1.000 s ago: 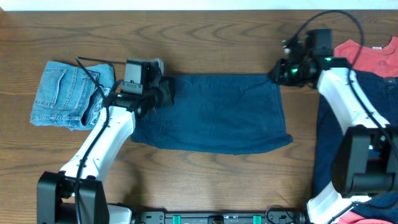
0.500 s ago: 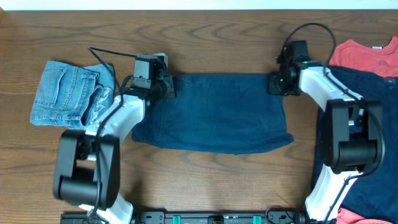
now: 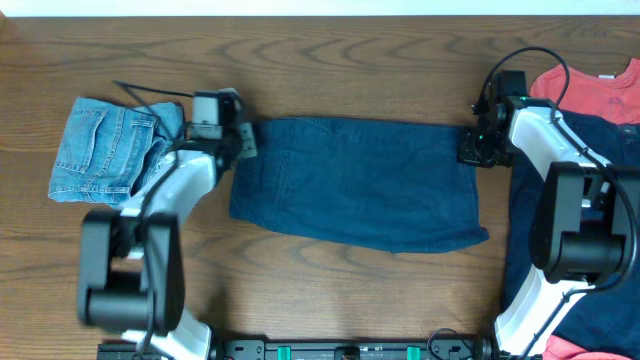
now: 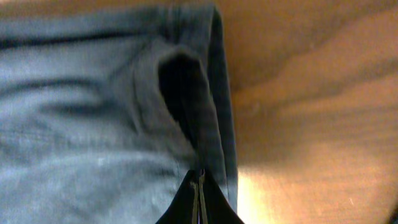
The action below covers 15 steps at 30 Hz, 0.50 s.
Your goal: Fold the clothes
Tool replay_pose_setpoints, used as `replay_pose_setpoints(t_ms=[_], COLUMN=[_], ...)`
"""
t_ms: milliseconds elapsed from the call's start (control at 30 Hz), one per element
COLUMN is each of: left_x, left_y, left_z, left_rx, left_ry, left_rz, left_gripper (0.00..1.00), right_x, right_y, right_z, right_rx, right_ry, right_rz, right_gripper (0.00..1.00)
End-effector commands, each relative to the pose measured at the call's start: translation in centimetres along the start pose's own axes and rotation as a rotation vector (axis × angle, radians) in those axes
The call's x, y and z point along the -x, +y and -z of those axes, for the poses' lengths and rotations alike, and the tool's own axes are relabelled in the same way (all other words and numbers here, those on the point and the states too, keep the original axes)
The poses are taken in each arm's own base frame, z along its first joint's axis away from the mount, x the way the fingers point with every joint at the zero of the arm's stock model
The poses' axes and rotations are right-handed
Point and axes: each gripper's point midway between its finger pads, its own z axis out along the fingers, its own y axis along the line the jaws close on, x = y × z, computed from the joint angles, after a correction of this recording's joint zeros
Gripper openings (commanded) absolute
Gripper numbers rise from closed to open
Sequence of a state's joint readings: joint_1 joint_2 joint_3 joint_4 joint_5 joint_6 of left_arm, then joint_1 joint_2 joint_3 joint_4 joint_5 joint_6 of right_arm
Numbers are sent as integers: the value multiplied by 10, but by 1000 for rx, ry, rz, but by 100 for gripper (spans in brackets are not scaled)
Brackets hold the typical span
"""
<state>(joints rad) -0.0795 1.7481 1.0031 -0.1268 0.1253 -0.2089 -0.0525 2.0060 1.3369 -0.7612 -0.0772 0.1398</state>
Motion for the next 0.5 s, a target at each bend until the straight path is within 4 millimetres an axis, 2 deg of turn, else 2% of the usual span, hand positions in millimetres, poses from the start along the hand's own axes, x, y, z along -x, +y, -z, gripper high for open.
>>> replay_pose_setpoints(t_ms=[0, 100, 200, 333, 467], left_x=[19, -5, -41, -98, -140], left_y=[-4, -18, -20, -9, 3], left_z=[43, 70, 86, 92, 81], left_rx=[-47, -123, -130, -75, -48], left_ry=[-52, 49, 190, 405, 496], left_rz=[16, 24, 41, 68, 83], left_gripper=[42, 43, 42, 33, 32], right_x=[9, 2, -19, -57, -92], right_y=[12, 42, 64, 66, 57], right_z=[40, 67, 82, 74, 47], right_rx=[88, 255, 360, 315, 199], right_ry=[-83, -90, -25, 134, 251], right_rz=[36, 51, 47, 13, -32], right_gripper=[4, 7, 7, 5, 6])
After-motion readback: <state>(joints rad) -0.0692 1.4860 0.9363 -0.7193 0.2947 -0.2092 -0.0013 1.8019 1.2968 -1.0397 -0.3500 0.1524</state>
